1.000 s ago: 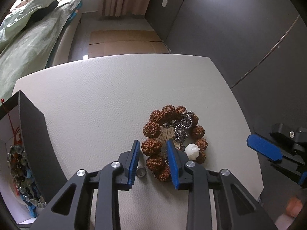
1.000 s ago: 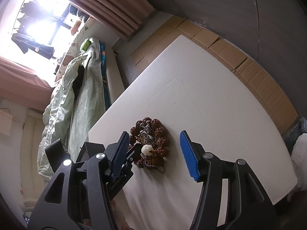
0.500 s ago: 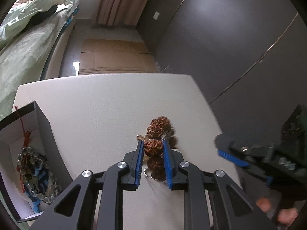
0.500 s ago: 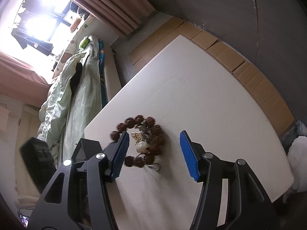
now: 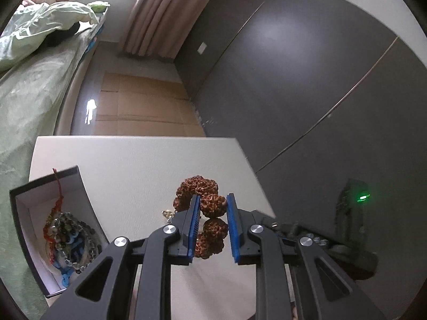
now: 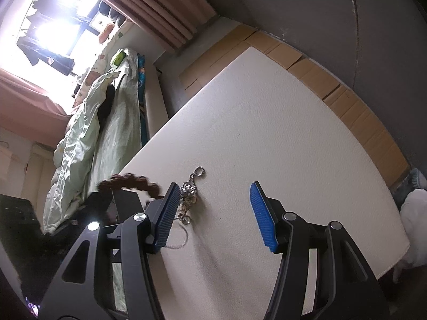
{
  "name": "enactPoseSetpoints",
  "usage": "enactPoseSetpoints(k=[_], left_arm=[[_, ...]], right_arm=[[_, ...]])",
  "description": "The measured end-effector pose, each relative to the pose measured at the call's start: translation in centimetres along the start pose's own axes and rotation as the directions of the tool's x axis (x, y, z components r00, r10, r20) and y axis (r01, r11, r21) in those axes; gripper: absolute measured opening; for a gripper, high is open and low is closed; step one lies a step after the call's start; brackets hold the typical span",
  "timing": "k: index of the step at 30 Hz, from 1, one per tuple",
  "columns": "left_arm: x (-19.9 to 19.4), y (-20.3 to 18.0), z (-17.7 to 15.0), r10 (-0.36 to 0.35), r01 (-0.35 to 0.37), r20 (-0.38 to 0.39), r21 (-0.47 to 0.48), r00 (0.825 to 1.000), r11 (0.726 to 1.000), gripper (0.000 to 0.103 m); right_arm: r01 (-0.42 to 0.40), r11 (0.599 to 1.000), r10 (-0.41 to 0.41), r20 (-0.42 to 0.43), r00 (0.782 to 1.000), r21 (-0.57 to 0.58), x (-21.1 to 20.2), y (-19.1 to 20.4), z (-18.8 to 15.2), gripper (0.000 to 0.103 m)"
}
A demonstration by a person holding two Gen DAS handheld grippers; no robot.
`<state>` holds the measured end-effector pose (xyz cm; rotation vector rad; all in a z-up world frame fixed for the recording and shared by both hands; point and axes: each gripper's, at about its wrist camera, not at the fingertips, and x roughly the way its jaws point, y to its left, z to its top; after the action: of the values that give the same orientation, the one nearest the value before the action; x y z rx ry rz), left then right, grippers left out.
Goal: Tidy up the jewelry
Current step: 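Close the left tool on the brown bead bracelet and lift it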
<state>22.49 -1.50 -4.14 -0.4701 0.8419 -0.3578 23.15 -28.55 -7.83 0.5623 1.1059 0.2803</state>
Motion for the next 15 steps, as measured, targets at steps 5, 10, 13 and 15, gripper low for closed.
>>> enactPoseSetpoints(k=[5, 10, 13, 15], left_arm=[[-2.2, -0.3, 0.3, -0.009, 0.009, 0.035, 0.008, 0.999, 1.000, 0.018], [-4.6, -0.3, 0.6, -0.034, 0.034, 0.072, 0.004, 0.997, 0.999, 0.018], [-5.8, -0.4, 0.8, -0.043, 0.042, 0.093, 0.007, 0.995, 0.999, 0.018], [-6.8, -0.5, 1.0, -0.050, 0.050, 0.111, 0.006, 0.993, 0.999, 0.018]], right_arm=[[-0.002, 1.000, 0.002, -0.009, 1.000, -0.007, 0.1, 0.1, -0.2, 0.056], [-0.018, 1.000, 0.018, -0.031, 0.999, -0.018, 0.8, 0.6, -0.5, 0.056], [-0.052, 0.998, 0.050, -0.067, 0.997, -0.030, 1.7, 1.4, -0.9, 0.056], [-0.069, 0.997, 0.066, -0.095, 0.993, -0.033, 2.5, 1.9, -1.2, 0.056]])
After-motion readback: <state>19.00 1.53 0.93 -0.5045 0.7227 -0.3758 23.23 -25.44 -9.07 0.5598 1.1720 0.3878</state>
